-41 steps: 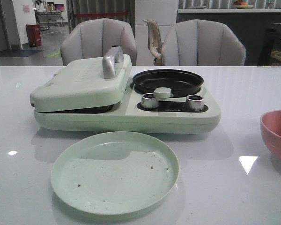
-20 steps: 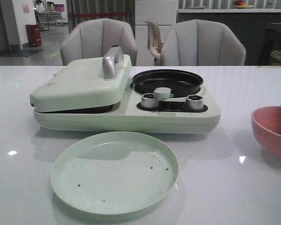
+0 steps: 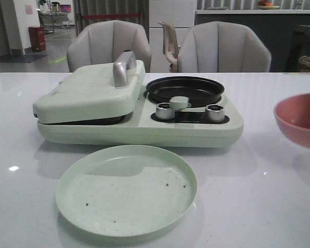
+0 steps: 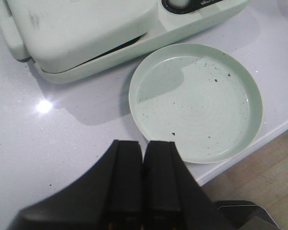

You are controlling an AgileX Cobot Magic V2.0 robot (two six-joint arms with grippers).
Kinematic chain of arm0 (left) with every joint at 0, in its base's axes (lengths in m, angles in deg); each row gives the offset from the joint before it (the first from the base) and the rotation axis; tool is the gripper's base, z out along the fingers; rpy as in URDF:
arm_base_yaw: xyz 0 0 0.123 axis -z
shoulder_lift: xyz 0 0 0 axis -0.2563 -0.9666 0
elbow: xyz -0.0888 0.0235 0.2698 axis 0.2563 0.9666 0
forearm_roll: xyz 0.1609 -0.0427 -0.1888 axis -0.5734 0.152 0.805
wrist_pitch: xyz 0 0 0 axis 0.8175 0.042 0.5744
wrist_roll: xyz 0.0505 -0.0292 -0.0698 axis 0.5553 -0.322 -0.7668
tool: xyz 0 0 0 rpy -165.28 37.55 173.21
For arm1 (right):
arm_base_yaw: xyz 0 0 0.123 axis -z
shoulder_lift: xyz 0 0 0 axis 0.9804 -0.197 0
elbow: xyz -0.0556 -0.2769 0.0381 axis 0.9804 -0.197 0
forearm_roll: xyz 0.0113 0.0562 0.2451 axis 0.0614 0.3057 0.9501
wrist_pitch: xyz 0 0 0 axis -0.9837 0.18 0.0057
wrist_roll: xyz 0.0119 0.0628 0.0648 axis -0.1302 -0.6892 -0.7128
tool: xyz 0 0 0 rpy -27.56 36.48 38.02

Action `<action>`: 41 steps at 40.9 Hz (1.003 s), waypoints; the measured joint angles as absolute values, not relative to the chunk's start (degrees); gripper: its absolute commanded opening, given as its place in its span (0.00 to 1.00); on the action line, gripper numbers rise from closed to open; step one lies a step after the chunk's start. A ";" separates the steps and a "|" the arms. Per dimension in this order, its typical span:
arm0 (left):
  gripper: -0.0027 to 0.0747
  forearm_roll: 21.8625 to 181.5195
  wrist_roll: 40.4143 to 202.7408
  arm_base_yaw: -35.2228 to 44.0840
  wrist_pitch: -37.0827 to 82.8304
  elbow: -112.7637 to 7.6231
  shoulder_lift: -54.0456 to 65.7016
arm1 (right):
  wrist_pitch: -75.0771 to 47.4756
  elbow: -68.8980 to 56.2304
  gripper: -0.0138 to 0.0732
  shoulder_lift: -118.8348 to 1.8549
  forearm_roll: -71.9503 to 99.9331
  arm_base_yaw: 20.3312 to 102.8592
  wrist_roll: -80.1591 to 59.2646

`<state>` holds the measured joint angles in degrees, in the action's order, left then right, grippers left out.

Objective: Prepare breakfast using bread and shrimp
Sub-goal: 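Grasp the rim of the pink bowl with the right gripper and lift, then tilt the pink bowl over the black pan to pour the shrimp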

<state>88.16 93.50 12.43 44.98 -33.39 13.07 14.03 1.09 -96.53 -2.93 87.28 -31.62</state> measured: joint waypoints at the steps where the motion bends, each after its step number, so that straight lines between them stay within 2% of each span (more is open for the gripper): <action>1: 0.16 88.16 93.50 12.43 44.98 -33.39 13.07 | 14.46 2.43 0.24 -96.37 -3.12 87.00 -31.53; 10: 0.16 88.16 93.50 12.43 44.98 -33.39 13.07 | 16.72 15.46 0.21 -95.38 -8.35 79.98 -30.90; 20: 0.16 88.16 93.50 12.43 44.98 -33.39 13.07 | 16.91 24.40 0.21 -95.85 -27.15 65.25 -32.13; 31: 0.16 88.16 93.50 12.43 44.98 -33.39 13.07 | 19.07 28.69 0.21 -100.09 -60.34 52.16 -47.86; 41: 0.16 88.16 93.50 12.43 44.98 -33.39 13.07 | 25.11 28.79 0.21 -104.88 -86.91 45.75 -64.88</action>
<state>88.16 93.50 12.43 44.98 -33.39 13.07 25.11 28.79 -104.88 -86.91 45.75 -64.88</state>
